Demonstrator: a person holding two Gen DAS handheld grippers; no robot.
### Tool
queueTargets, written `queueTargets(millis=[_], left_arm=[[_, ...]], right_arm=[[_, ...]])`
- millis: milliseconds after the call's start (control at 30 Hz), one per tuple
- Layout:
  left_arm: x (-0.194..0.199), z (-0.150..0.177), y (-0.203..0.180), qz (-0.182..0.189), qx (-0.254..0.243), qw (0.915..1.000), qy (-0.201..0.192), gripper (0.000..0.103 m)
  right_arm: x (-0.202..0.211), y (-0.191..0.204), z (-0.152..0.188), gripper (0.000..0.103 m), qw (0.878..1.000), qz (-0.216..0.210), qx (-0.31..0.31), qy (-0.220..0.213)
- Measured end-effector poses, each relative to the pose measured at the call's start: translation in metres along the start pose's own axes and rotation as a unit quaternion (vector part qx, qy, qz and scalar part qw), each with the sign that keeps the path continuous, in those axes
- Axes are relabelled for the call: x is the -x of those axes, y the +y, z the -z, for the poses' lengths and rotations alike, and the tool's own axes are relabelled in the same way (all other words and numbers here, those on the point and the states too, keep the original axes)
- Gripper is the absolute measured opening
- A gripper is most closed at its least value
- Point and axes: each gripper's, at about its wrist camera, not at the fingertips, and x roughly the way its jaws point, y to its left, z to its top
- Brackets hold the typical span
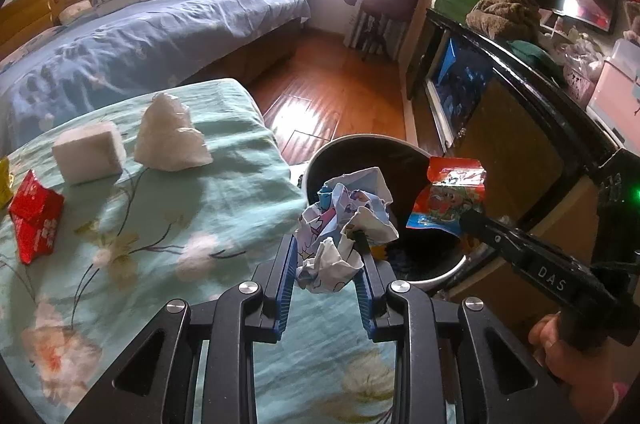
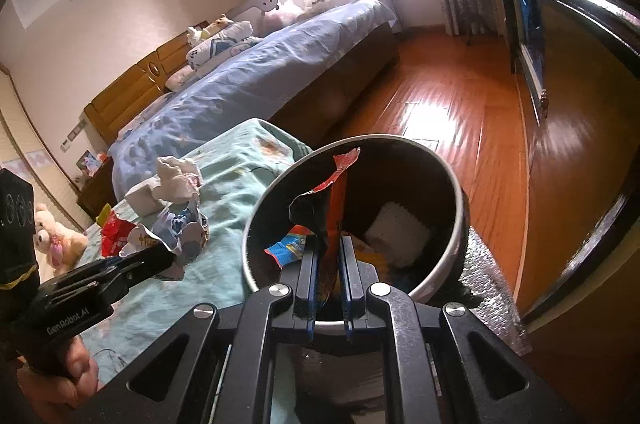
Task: Collect trash
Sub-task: 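Carry the crumpled paper and orange wrapper over the bin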
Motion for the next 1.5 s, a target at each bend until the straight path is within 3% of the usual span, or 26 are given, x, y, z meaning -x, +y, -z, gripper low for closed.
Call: queueTargets(millis=[1500], left_arm=[[-0.044, -0.024, -0.025, 0.008, -0.014, 0.9998, 0.015, 0.027]], right_arm=[[-0.02, -0.025, -0.02, 0.01, 0.999, 0.025, 0.005, 0.02]])
